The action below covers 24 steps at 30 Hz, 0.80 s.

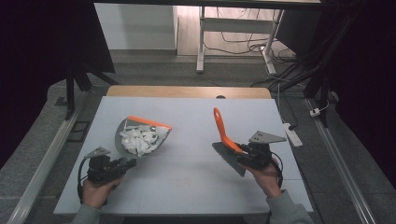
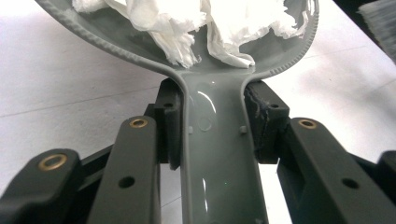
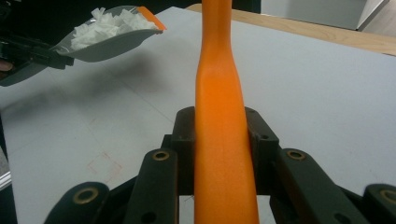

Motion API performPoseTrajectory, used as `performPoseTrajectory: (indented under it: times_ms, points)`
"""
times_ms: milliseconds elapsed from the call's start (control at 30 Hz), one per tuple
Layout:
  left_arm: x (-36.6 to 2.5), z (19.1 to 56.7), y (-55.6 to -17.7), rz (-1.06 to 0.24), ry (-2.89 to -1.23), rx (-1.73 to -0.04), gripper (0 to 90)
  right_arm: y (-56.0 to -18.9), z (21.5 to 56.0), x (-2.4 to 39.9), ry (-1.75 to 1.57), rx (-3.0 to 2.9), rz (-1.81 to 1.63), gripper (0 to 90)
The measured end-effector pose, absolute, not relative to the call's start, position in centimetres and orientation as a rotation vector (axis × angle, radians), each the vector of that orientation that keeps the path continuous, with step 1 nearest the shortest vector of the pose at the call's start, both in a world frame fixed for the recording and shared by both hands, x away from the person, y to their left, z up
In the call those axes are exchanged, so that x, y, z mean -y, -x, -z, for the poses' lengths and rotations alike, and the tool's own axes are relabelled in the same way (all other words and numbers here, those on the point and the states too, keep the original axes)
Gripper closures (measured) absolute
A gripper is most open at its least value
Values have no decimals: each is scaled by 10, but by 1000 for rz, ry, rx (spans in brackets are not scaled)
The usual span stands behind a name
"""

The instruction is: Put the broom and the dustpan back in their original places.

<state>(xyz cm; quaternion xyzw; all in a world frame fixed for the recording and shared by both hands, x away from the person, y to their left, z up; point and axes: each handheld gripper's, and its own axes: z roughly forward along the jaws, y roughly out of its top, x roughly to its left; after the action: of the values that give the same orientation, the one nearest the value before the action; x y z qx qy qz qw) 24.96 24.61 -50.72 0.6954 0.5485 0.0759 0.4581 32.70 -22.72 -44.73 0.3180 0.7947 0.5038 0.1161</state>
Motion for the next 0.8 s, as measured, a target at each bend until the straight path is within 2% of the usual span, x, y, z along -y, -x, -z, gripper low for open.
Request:
performPoseTrajectory:
  times_ms: [300, 800]
  points:
    - [-239, 514, -248, -229, -1705, -1435, 611, -322, 453, 235, -970, -2338, -1480, 695]
    - [-243, 524, -248, -223, -1671, -1554, 611, -324, 470, 231, -1074, -2386, -1520, 695]
